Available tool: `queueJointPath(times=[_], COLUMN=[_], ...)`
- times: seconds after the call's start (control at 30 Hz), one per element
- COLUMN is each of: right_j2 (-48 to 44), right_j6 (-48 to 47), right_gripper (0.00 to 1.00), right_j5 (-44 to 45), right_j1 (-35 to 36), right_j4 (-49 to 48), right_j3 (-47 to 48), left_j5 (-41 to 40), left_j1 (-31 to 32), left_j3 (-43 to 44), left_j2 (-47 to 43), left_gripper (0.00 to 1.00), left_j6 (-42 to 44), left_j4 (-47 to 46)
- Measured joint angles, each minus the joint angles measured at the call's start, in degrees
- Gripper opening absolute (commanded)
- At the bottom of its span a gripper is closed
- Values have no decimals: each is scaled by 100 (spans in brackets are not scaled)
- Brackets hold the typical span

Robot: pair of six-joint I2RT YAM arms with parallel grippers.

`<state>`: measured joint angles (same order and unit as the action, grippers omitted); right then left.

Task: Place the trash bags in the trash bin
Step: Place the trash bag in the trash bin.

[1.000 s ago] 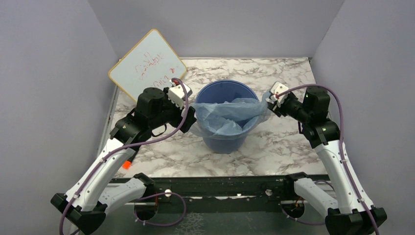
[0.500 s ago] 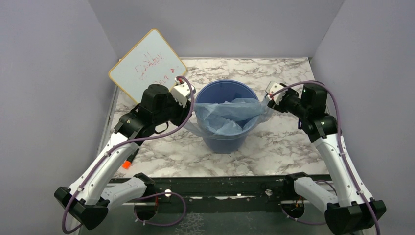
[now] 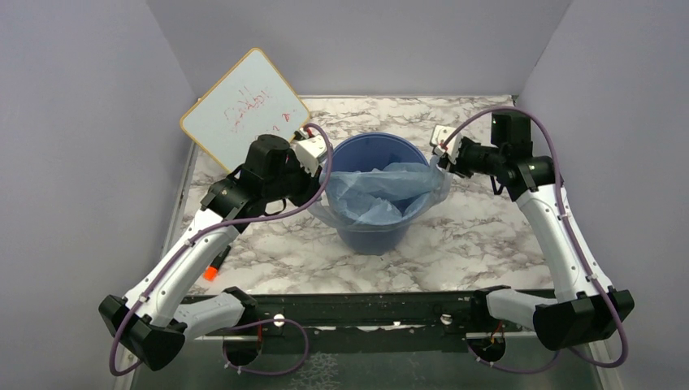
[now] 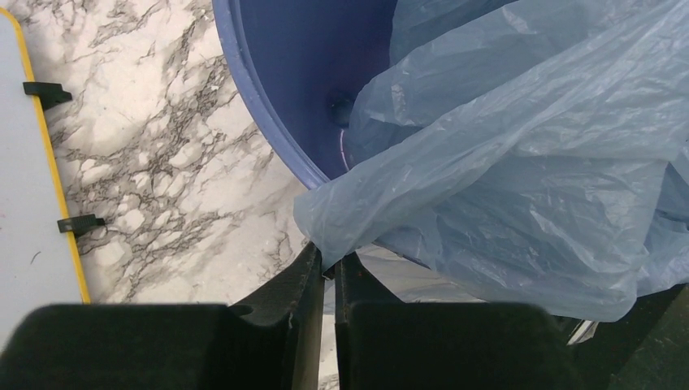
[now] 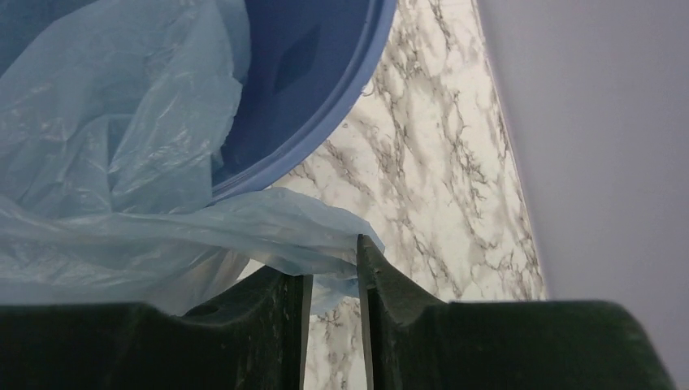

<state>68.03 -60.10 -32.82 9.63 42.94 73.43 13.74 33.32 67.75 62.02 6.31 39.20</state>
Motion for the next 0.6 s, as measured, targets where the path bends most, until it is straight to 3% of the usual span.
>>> queueJointPath(times=[0.07, 0.2, 0.3, 0.6], right_j2=[-4, -234, -555, -610], right_j6=[-7, 79, 284, 1803], right_gripper=[19, 14, 1, 1], right_j5=[-46, -68, -46, 564], right_j1=[0, 0, 0, 0], right_j4=[138, -13, -208, -468], right_j3=[-20, -234, -455, -221], left_j5=[0, -9, -39, -625], left_j1=[0, 0, 2, 0], left_j3=[0, 0, 7, 387], left_j2=[-20, -85, -153, -181], left_gripper=[0, 0, 0, 0], left_j6=[0, -2, -2, -72], left_j4=[-4, -9, -7, 160])
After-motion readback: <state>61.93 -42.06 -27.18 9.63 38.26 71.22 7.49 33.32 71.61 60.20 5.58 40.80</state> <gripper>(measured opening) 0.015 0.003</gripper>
